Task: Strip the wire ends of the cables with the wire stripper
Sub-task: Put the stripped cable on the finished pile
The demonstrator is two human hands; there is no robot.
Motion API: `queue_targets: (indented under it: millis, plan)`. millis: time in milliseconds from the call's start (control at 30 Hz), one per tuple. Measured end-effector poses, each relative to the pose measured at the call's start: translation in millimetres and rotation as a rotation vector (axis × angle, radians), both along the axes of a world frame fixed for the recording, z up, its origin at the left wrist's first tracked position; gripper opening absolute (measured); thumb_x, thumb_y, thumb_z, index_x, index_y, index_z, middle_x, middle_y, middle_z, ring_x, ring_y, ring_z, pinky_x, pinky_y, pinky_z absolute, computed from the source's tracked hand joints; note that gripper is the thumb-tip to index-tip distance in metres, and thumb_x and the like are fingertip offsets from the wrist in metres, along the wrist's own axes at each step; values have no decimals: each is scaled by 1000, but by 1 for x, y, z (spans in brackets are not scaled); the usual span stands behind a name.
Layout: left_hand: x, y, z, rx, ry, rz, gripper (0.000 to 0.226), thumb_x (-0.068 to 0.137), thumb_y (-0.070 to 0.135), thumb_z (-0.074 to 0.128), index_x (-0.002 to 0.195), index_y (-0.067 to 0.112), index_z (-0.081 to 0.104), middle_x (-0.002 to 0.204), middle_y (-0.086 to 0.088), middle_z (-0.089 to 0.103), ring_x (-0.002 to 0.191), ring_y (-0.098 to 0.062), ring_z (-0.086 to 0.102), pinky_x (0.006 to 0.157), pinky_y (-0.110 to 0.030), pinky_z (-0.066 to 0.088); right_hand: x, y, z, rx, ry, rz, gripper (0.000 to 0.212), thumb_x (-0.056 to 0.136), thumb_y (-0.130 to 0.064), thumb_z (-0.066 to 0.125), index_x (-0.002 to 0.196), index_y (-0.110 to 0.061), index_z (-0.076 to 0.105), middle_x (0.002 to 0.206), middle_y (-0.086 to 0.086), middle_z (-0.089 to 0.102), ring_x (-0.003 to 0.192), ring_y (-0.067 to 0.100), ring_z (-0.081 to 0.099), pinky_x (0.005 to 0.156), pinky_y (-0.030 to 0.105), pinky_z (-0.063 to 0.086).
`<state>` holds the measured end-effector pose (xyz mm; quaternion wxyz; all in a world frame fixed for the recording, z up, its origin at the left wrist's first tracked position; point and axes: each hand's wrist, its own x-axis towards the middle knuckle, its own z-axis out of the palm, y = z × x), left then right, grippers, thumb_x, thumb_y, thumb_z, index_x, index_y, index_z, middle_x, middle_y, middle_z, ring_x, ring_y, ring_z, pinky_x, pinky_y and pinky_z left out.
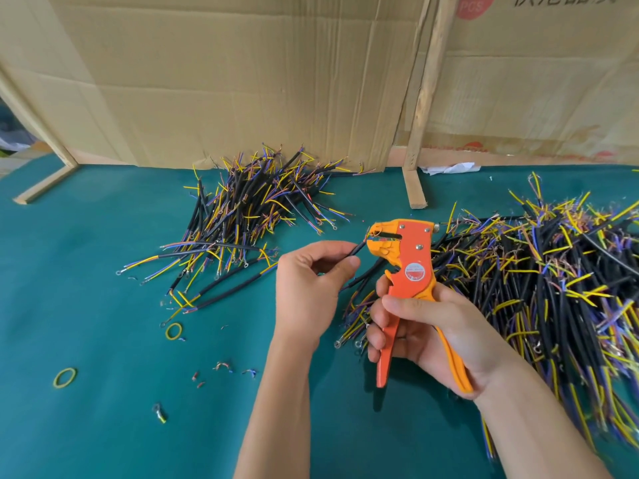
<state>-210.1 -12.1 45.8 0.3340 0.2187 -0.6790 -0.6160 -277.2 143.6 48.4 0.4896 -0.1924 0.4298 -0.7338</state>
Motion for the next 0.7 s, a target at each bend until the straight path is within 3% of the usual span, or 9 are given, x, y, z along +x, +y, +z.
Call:
queue_targets:
  millis: [67,300,367,500,700]
  plan:
    - [0,1,0,-1,-2,-5,17,81,-1,77,88,15,78,69,7,72,61,-5,62,63,-18,50,2,-2,1,14,1,-7,15,86,-15,75,88,-9,62,71,16,51,57,31,54,56,44,52]
    - [-2,2,1,13,10,-4,18,81,-1,77,86,17,77,69,5,73,60,-8,60,63,-23,52,11,-9,2,41,-1,-155,38,86,-35,75,70,-15,47,54,5,33,34,15,32,38,23,34]
    - [-3,3,0,17,12,13,20,81,-1,77,84,19,77,70,5,73,60,-8,60,62,-23,52,14,-12,2,-16,-69,-162,30,86,-31,74,75,-14,53,57,5,40,39,18,40,40,27,41]
    - [-2,-1,-3,25,17,133,24,79,1,79,79,25,76,69,9,72,61,-5,61,66,-25,50,8,-9,2,-94,-135,-172,16,86,-15,71,96,-8,60,78,16,56,66,31,59,65,45,57]
    - [-3,-1,-4,4,31,239,27,76,3,82,75,29,74,70,11,73,63,-3,64,69,-24,52,-1,2,-1,-49,-90,14,44,66,-16,93,100,-6,65,82,22,59,70,37,62,69,50,57]
